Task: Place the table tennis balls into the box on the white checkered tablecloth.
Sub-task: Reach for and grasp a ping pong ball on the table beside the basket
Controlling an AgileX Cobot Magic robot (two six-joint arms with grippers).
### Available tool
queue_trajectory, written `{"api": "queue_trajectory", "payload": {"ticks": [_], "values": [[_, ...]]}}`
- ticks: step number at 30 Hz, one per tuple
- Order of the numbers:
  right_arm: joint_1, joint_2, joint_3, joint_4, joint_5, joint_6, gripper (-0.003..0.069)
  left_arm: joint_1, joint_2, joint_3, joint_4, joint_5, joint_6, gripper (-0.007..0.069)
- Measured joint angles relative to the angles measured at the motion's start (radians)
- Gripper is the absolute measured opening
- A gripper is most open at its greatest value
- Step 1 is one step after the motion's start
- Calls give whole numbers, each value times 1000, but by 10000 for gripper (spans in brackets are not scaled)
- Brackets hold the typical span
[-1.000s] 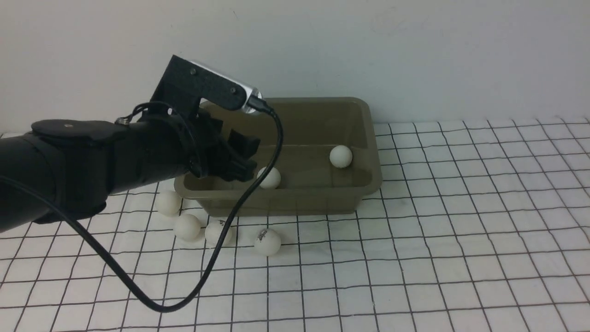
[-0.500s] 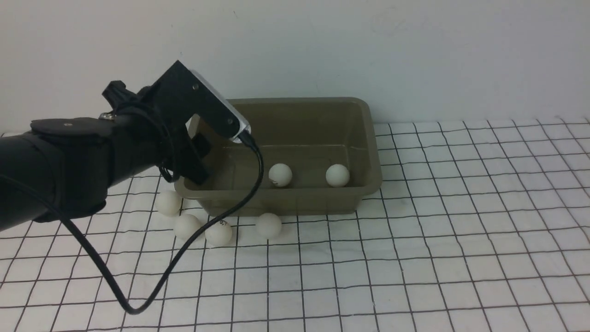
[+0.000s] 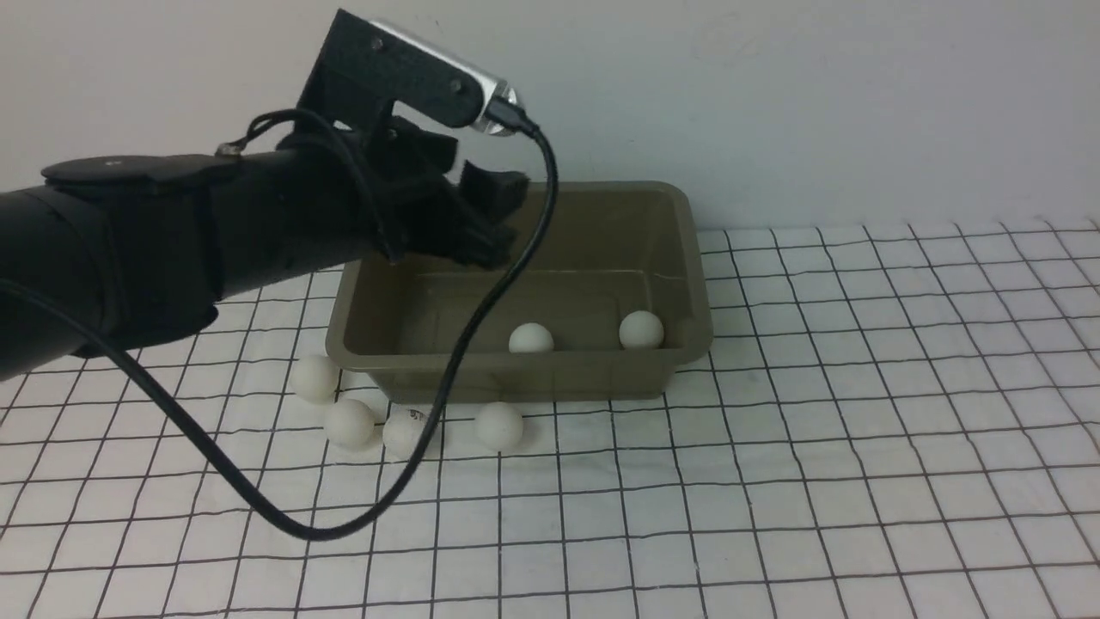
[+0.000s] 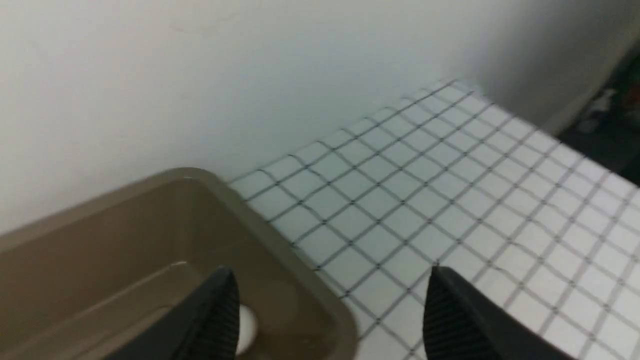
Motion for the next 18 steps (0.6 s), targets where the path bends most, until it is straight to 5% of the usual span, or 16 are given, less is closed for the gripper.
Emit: {"api": "queue_trajectory", "payload": {"ticks": [7,18], "values": [[0,0,0,0,0,0,463,-4,-24,0,109,122,-149,447],[0,0,0,-1,-14,0,462,-4,-59,-1,761,173,-681,447]]}}
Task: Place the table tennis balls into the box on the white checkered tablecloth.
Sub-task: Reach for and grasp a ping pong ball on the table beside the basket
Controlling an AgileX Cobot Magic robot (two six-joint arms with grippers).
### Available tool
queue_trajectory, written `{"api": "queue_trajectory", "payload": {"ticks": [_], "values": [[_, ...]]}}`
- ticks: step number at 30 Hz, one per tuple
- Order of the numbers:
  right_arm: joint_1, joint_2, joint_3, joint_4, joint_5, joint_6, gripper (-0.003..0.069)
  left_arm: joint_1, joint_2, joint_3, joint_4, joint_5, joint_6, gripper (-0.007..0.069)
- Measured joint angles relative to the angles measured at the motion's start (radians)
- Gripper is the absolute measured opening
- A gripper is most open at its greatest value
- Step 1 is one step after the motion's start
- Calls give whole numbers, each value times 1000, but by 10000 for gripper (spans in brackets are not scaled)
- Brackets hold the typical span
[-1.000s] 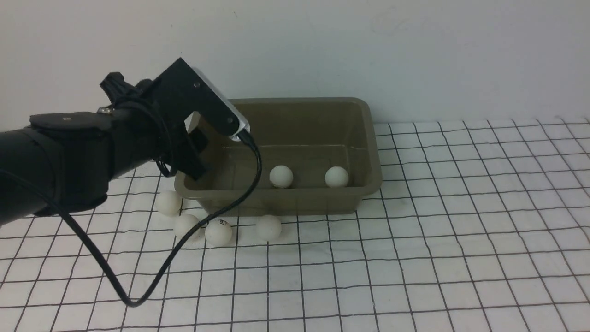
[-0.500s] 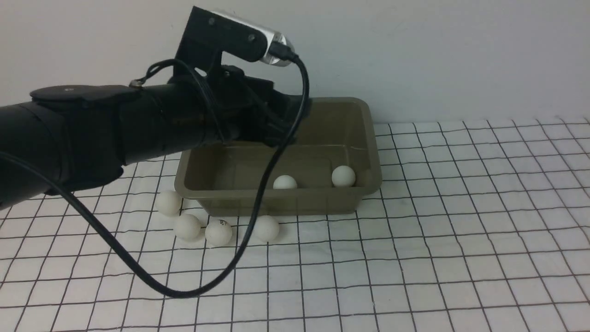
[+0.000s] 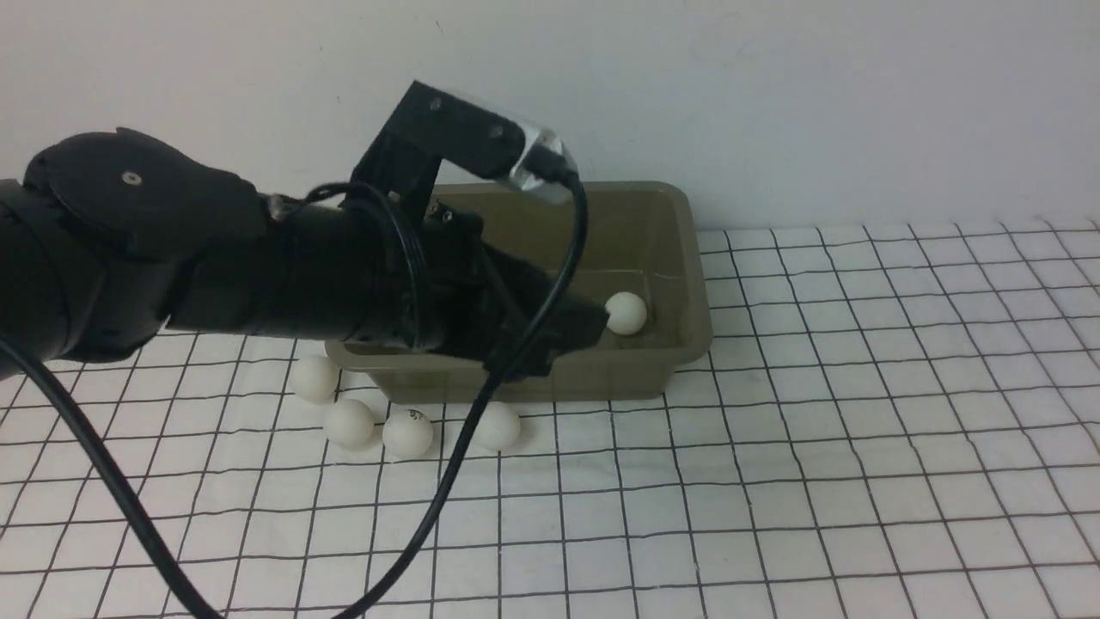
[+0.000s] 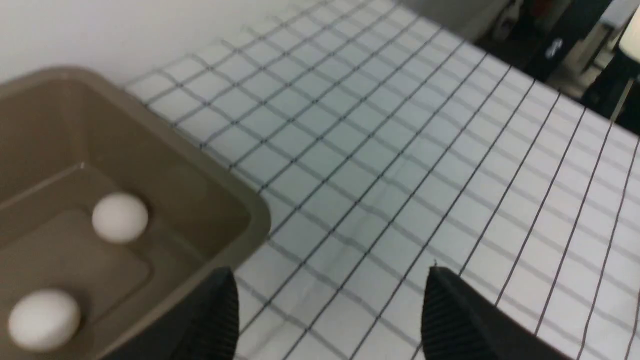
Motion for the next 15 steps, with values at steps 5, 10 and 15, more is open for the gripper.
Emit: {"api": "queue_trajectory", "payload": {"ticks": [5,10,15], "values": [[0,0,0,-1,-8,0,462,0,0,0,318,0,-245,447],[0,0,0,-3,-9,0,462,0,0,0,538,-67,-451,447],[0,0,0,-3,-9,0,462,0,0,0,590,-78,-502,447]]}}
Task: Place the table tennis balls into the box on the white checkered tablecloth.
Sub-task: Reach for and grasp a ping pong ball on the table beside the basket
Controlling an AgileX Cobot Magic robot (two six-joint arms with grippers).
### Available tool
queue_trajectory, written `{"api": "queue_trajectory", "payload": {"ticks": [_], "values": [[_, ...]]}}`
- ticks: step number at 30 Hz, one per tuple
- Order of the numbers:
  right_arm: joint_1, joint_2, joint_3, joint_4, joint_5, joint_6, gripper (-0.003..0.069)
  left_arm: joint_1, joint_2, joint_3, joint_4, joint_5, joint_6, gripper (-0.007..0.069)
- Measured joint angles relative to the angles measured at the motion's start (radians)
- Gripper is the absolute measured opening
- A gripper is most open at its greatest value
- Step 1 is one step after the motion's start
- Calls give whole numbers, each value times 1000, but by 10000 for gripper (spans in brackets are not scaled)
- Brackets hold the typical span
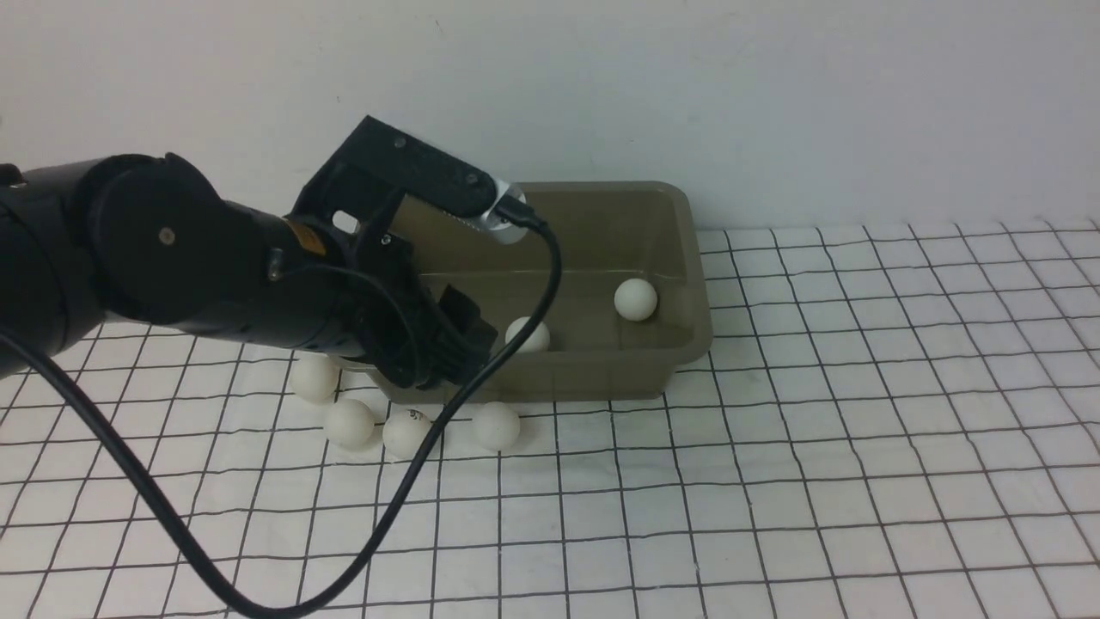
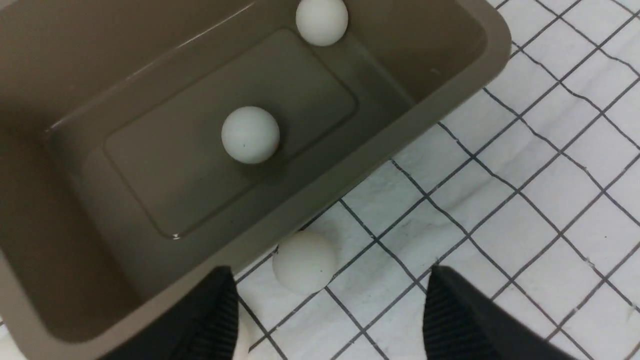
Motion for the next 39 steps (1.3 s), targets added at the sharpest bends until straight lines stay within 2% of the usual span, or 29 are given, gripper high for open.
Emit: {"api": "queue_trajectory", "payload": {"ticks": [5,13,18,20,23,28,31,36,39], "values": [[0,0,0,-4,-1,0,462,0,-24,0,6,40,-11,434],[0,0,0,-4,-1,0,462,0,-117,0,2,263,-58,295],[0,0,0,-4,-1,0,462,0,-121,56,-56,285,-62,264],[0,0,0,-4,-1,0,462,0,-121,130,-98,247,-50,260],[0,0,0,-3,-1,0,462,0,-120,240,-138,88,-11,258],[0,0,0,3,-1,0,462,0,-80,305,-229,-104,80,258],[0,0,0,3,-9,0,462,0,-12,306,-301,-181,186,286],[0,0,1,4,-15,0,462,0,114,290,-481,-246,436,430],[0,0,1,4,-15,0,462,0,166,251,-610,-256,524,498]]}}
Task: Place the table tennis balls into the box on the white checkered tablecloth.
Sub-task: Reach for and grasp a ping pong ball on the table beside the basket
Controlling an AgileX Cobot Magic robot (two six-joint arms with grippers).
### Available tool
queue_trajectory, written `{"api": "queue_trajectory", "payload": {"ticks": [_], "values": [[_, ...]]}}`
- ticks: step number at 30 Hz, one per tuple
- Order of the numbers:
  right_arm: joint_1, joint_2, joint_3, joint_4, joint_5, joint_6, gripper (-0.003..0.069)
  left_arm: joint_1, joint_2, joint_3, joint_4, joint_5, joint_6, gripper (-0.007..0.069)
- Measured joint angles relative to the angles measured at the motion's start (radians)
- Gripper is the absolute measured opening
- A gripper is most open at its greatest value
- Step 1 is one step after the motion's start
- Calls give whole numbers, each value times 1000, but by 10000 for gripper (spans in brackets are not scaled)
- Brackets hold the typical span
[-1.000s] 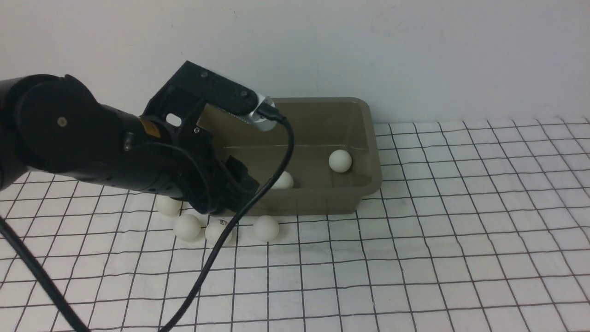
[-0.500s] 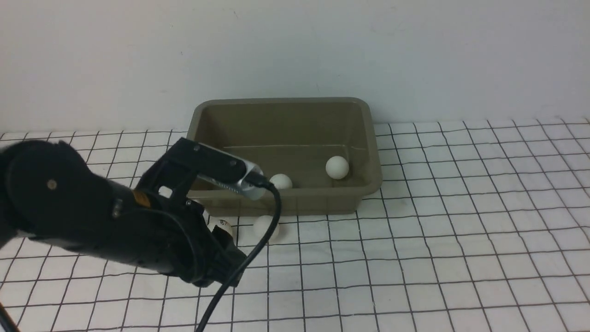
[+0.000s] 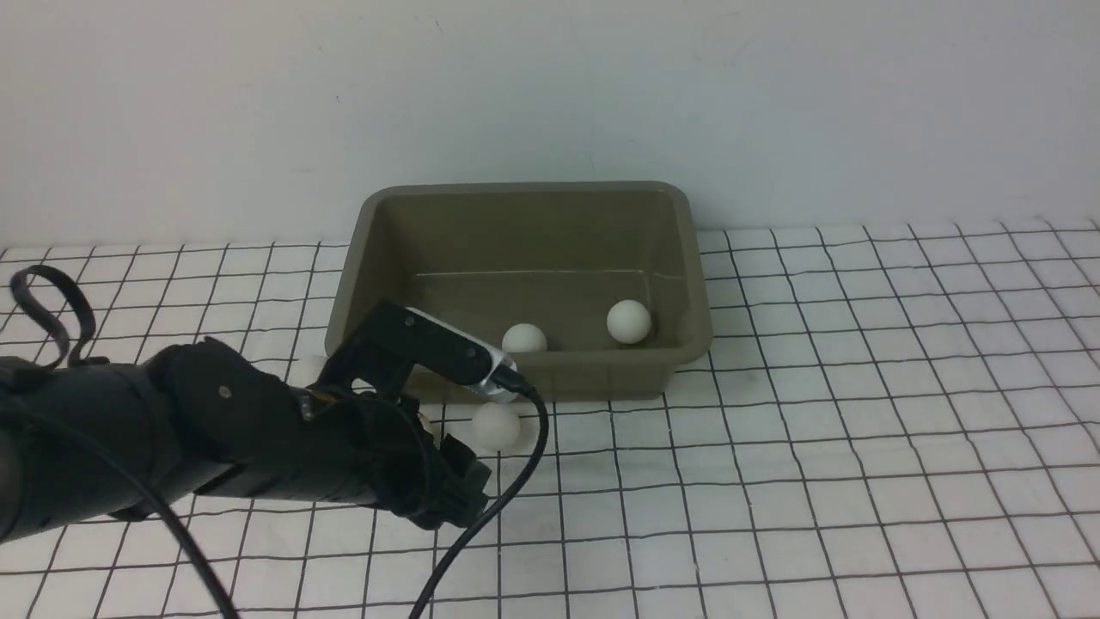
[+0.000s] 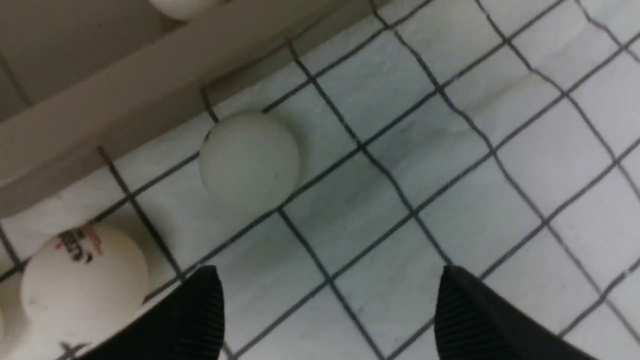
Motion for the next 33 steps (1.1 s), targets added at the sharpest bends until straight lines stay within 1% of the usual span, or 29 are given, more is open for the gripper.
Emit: {"api": "queue_trajectory", "payload": {"ticks": [3,6,12,19,33], "values": [[0,0,0,0,0,0,462,0,40,-43,-130,-2,81,521],[0,0,0,0,0,0,462,0,77,-70,-228,-11,158,521],[0,0,0,0,0,0,462,0,144,-83,-336,-59,233,521],[0,0,0,0,0,0,462,0,174,-96,-399,-80,284,521],[0,0,0,0,0,0,462,0,255,-157,-412,-105,315,521]]}}
